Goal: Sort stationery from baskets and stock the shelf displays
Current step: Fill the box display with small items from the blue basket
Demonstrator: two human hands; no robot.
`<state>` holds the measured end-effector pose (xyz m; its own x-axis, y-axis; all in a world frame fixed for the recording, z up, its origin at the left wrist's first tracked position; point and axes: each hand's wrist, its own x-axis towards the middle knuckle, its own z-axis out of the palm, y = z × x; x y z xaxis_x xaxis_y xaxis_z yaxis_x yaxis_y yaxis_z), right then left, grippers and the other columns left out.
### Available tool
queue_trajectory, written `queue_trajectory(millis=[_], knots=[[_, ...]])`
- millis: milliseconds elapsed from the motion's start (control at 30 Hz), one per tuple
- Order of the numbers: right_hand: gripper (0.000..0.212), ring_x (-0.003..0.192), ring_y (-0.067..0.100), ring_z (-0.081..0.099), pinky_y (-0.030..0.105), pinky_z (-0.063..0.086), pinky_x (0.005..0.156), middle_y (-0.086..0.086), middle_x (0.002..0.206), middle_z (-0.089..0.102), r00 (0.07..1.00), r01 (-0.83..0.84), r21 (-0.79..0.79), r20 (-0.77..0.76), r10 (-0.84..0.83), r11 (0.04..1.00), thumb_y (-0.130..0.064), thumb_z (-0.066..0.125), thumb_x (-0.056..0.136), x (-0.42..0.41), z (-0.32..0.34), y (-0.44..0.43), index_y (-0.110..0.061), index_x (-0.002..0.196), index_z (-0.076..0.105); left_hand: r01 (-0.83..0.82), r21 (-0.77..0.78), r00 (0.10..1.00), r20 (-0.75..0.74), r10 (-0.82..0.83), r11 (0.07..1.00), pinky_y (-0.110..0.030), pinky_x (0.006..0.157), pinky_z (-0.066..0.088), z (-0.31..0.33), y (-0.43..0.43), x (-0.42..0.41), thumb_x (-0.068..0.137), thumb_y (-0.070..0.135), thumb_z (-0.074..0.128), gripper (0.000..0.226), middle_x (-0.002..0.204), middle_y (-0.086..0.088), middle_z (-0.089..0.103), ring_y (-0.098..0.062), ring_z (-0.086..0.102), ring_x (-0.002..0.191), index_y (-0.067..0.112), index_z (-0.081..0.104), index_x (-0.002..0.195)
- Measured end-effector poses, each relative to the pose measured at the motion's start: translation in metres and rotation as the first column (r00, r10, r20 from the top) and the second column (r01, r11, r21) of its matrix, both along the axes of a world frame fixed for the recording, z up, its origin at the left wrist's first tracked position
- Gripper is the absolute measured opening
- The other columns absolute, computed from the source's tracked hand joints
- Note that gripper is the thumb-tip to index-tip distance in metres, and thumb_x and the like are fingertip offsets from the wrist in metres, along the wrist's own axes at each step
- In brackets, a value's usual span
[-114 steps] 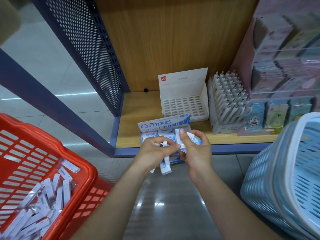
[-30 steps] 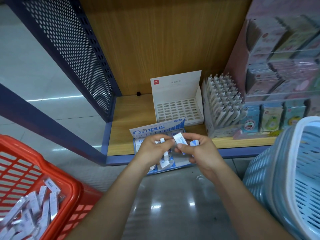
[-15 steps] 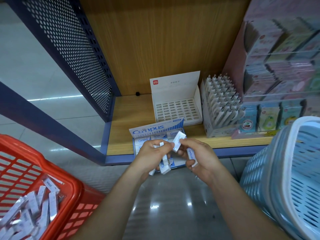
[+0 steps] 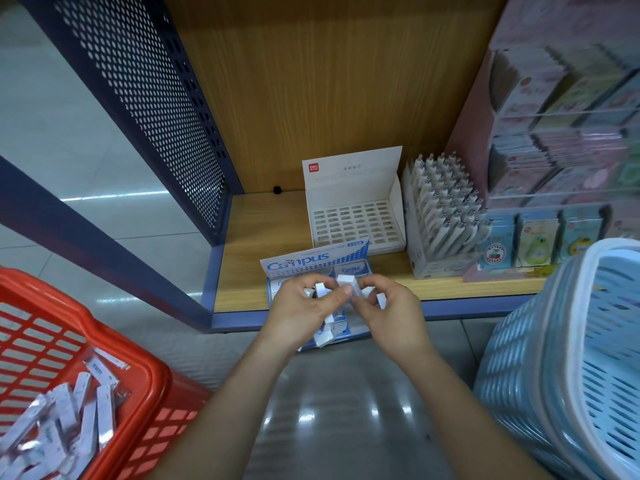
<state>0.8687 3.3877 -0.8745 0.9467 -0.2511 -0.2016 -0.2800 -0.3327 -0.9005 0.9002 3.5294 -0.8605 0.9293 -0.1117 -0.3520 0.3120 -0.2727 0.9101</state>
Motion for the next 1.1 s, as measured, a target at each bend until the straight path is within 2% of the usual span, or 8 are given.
queue_trajectory(millis=[67,167,367,567,733,833,900,1100], knots=[[0.013,0.070,0.006,0.053,0.013,0.039,0.062,-0.006,0.083,0.052,0.998,-0.039,-0.237,0.047,0.051,0.971,-0.017,0.071,0.087,-0.002,-0.007,0.000,-0.023,0.098,0.071,-0.008,0.010,1.000,-0.021,0.008,1.000,-0.017,0.043,0.037,-0.002,-0.001,0.000,0.078,0.036,0.079,0.026,0.060,0.001,0.055,-0.011,0.044,0.046,0.012,0.071,0.085],[0.021,0.076,0.010,0.055,0.008,0.039,0.067,-0.009,0.087,0.047,0.992,-0.001,-0.245,0.120,0.032,0.970,-0.008,0.072,0.084,-0.004,-0.010,0.002,-0.021,0.100,0.072,-0.029,-0.003,0.998,-0.064,0.029,1.000,-0.016,0.043,0.036,-0.005,-0.002,-0.001,0.082,0.030,0.076,0.016,0.059,0.001,0.057,-0.013,0.045,0.047,0.014,0.072,0.080],[0.019,0.056,0.009,0.051,0.017,0.034,0.041,0.002,0.087,0.069,0.951,0.255,0.444,-0.274,-0.140,0.859,-0.009,0.067,0.088,0.001,0.002,-0.010,-0.018,0.105,0.067,-0.074,-0.072,0.995,-0.065,0.069,0.995,-0.017,0.051,0.043,-0.012,0.005,-0.005,0.087,0.013,0.070,0.010,0.064,0.009,0.067,-0.003,0.055,0.055,0.016,0.075,0.094],[0.012,0.052,0.010,0.048,0.018,0.028,0.038,0.006,0.078,0.071,0.930,0.307,0.545,-0.347,-0.123,0.780,-0.012,0.071,0.087,0.005,0.001,-0.015,-0.012,0.098,0.067,-0.018,-0.045,0.998,-0.053,0.016,0.999,-0.025,0.061,0.045,-0.015,0.004,-0.006,0.086,0.014,0.071,0.017,0.072,0.002,0.067,-0.012,0.053,0.063,0.025,0.074,0.099],[0.012,0.046,0.010,0.051,0.022,0.039,0.043,0.003,0.069,0.065,0.911,0.396,0.296,-0.248,-0.330,0.870,-0.011,0.075,0.083,0.015,-0.009,-0.007,-0.013,0.082,0.064,0.022,0.201,1.000,-0.012,-0.020,0.979,-0.019,0.048,0.036,-0.023,0.006,-0.005,0.083,0.022,0.069,0.028,0.054,0.001,0.055,-0.013,0.046,0.042,0.031,0.071,0.110],[0.018,0.063,0.021,0.061,0.032,0.050,0.061,-0.001,0.073,0.064,0.898,0.417,-0.023,-0.143,-0.415,0.909,-0.021,0.075,0.083,0.023,-0.016,-0.001,-0.019,0.076,0.059,0.070,0.400,0.998,-0.036,-0.060,0.914,-0.026,0.065,0.046,-0.029,0.015,-0.003,0.082,0.030,0.066,0.043,0.078,-0.009,0.069,-0.029,0.068,0.081,0.035,0.063,0.124],[0.014,0.073,0.021,0.057,0.028,0.042,0.065,-0.003,0.077,0.061,0.909,0.373,-0.187,-0.121,-0.398,0.909,-0.024,0.071,0.086,0.025,-0.016,0.004,-0.019,0.081,0.059,0.104,0.454,0.994,-0.067,-0.083,0.885,-0.028,0.077,0.051,-0.032,0.017,-0.005,0.082,0.033,0.065,0.049,0.090,-0.004,0.072,-0.024,0.067,0.079,0.034,0.057,0.131],[0.004,0.085,0.027,0.067,0.028,0.049,0.070,0.004,0.087,0.070,0.911,0.323,-0.257,-0.176,-0.373,0.911,-0.025,0.064,0.089,0.035,-0.018,0.016,-0.022,0.089,0.066,0.150,0.523,0.988,-0.060,-0.139,0.839,-0.026,0.069,0.050,-0.026,0.013,-0.002,0.082,0.032,0.062,0.050,0.049,0.009,0.053,-0.009,0.053,0.054,0.039,0.057,0.131]])
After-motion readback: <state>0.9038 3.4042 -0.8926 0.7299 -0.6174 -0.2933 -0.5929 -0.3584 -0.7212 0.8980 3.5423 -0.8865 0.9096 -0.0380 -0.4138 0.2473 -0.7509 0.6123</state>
